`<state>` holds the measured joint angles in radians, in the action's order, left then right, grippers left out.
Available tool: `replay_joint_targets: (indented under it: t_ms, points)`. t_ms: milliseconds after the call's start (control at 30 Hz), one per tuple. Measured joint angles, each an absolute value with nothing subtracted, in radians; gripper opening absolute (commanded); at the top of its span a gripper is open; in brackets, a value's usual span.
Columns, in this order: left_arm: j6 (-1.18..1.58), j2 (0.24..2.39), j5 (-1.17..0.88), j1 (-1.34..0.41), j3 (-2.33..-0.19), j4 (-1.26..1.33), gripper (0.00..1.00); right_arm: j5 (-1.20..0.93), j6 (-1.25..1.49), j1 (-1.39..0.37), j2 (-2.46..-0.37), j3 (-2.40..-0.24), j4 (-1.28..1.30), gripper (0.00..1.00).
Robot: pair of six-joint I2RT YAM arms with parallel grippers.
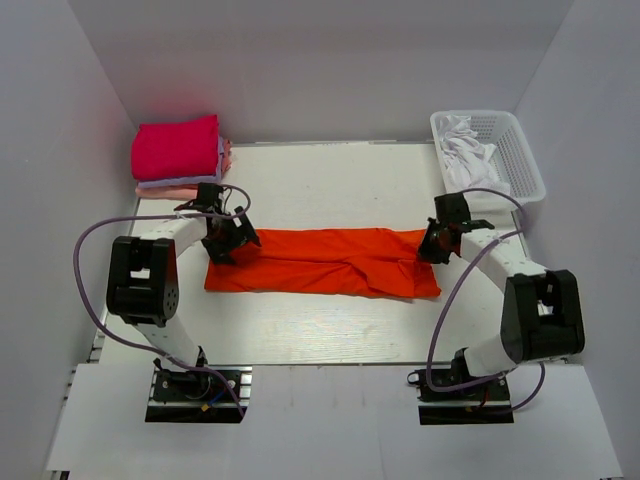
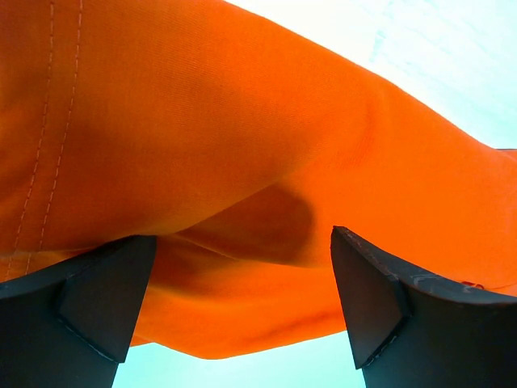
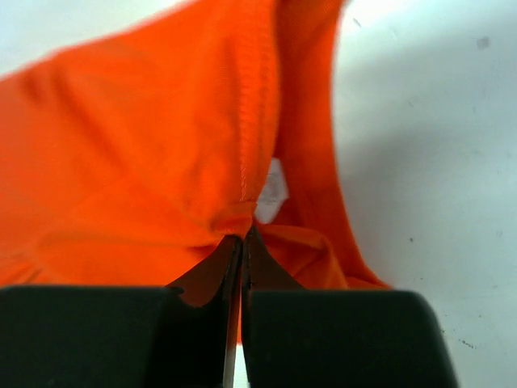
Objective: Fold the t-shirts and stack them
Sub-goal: Fold the other side of the tshirt into a rectangle
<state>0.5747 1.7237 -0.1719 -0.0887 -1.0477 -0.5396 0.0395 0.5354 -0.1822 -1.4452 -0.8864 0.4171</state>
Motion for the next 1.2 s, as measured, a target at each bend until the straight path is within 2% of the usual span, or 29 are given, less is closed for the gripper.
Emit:
replay_joint_targets:
  t_ms: [33, 167, 200, 233, 300, 367, 400, 700, 1033, 1200]
  points:
    - [0.572, 1.725, -0.172, -0.088, -1.049, -0.542, 1.0, 0.05, 0.543, -0.182, -1.463, -0.875, 0.418, 0.11]
    - [0.558, 1.726, -0.163, -0.089, -1.058, -0.559, 1.0, 0.096, 0.547, -0.181, -1.55, -0.874, 0.413, 0.15]
    - [0.553, 1.726, -0.157, -0.089, -1.061, -0.567, 1.0, 0.102, 0.543, -0.181, -1.57, -0.886, 0.418, 0.19]
    - [0.545, 1.724, -0.147, -0.089, -1.063, -0.576, 1.0, 0.11, 0.54, -0.18, -1.592, -0.907, 0.427, 0.36]
    - [0.524, 1.715, -0.133, -0.089, -1.064, -0.592, 1.0, 0.124, 0.53, -0.18, -1.62, -0.957, 0.443, 0.53]
    - [0.494, 1.689, -0.13, -0.089, -1.071, -0.612, 1.0, 0.133, 0.523, -0.181, -1.622, -1.011, 0.459, 0.81]
    - [0.476, 1.67, -0.135, -0.089, -1.079, -0.619, 1.0, 0.139, 0.511, -0.181, -1.616, -1.042, 0.47, 0.9]
    - [0.363, 1.417, -0.334, -0.093, -1.14, -0.452, 1.0, 0.076, 0.49, -0.203, -1.439, -1.129, 0.501, 0.9]
    - [0.367, 1.74, -0.35, -0.094, -1.192, -0.4, 1.0, -0.143, 0.493, -0.314, -1.514, -1.112, 0.486, 0.9]
    - [0.368, 1.717, -0.344, -0.094, -1.117, -0.406, 1.0, -0.169, 0.506, -0.315, -1.558, -1.033, 0.486, 0.9]
